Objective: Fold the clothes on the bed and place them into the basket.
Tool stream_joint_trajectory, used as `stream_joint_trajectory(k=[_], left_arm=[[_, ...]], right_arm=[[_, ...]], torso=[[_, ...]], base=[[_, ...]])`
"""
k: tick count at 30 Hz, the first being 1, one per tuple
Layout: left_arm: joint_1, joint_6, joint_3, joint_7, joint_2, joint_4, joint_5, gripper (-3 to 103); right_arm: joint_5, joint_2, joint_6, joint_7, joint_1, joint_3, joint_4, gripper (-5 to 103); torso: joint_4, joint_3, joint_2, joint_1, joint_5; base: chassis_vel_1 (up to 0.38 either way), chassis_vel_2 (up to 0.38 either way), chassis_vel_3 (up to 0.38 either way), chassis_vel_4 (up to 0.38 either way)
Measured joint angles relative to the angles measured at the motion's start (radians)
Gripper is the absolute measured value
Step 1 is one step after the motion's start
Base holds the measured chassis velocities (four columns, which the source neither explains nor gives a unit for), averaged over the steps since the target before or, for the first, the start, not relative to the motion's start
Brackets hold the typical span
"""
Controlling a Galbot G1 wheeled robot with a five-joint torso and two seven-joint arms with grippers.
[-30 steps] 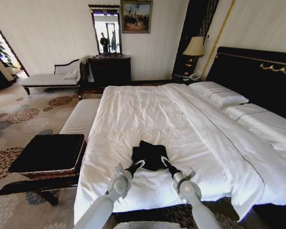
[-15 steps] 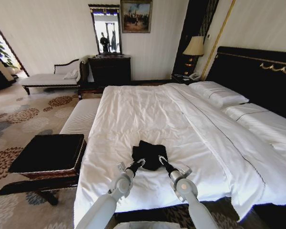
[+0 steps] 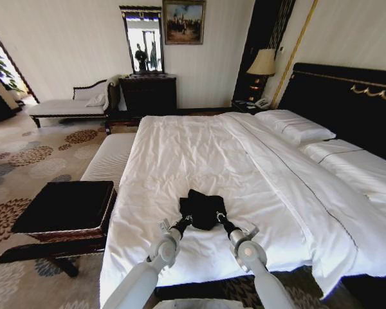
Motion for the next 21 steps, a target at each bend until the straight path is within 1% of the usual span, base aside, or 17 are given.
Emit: stream_joint_trajectory(k=[1,2,5,6,7,8,10,12,15,16,20,21], left_arm=[[0.0,0.0,0.0,0.0,0.0,0.0,0.0,9],[0.002,-0.002,0.0,0.003,0.004,-0.006,0.007,9],[0.009,-0.012,0.002,0.012,0.025,-0.045,0.042,9],[0.009,-0.012,0.002,0.012,0.025,-0.045,0.042,9],[0.009,-0.013,0.002,0.013,0.029,-0.052,0.048,9],[0.009,-0.018,0.005,0.016,0.039,-0.071,0.062,9],[0.006,-0.022,0.008,0.022,0.055,-0.096,0.08,9],[0.004,-0.024,0.009,0.026,0.063,-0.107,0.091,9],[0.003,-0.03,0.014,0.036,0.094,-0.141,0.146,9],[0.003,-0.03,0.014,0.036,0.094,-0.141,0.146,9],[-0.015,-0.03,0.016,0.029,0.118,-0.148,0.198,9],[-0.015,-0.03,0.016,0.029,0.118,-0.148,0.198,9]], right_arm=[[0.0,0.0,0.0,0.0,0.0,0.0,0.0,10],[-0.024,0.0,0.005,-0.005,-0.002,-0.002,0.002,10],[-0.167,-0.013,0.045,-0.032,-0.018,-0.016,0.024,10],[-0.167,-0.013,0.045,-0.032,-0.018,-0.016,0.024,10],[-0.196,-0.016,0.051,-0.036,-0.02,-0.019,0.029,10],[-0.27,-0.022,0.067,-0.042,-0.025,-0.027,0.039,10],[-0.339,-0.026,0.082,-0.044,-0.031,-0.034,0.061,10],[-0.354,-0.026,0.084,-0.044,-0.032,-0.034,0.071,10],[-0.414,-0.03,0.094,-0.044,-0.034,-0.038,0.103,10],[-0.414,-0.03,0.094,-0.044,-0.034,-0.038,0.103,10],[-0.479,-0.027,0.11,-0.037,0.006,-0.066,0.106,10],[-0.479,-0.027,0.11,-0.037,0.006,-0.066,0.106,10]], torso=[[0.0,0.0,0.0,0.0,0.0],[0.0,0.0,0.0,0.0,0.0],[0.0,0.0,0.0,0.0,0.0],[0.0,0.0,0.0,0.0,0.0],[0.0001,0.0,0.0,0.0,0.0],[0.0001,0.0,0.0,0.0,0.0],[0.0,0.0,0.0,0.0,0.0001],[0.0,0.0,0.0,0.0,0.0001],[0.0001,0.0,0.0,0.0,0.0],[0.0001,0.0,0.0,0.0,0.0],[0.0002,0.0,0.0,0.0,0.0],[0.0002,0.0,0.0,0.0,0.0]], base=[[0.0,0.0,0.0,0.0],[0.0,0.0,0.0,0.0],[0.0,0.0,0.0,0.0],[0.0,0.0,0.0,0.0],[0.0,0.0,0.0,0.0],[0.0,0.0,0.0,0.0],[0.0,0.0,0.0,0.0],[0.0,0.0,0.0,0.0],[0.0,0.0,0.0,0.0],[0.0,0.0,0.0,0.0],[0.0,0.0,0.0,0.0],[0.0,0.0,0.0,0.0]])
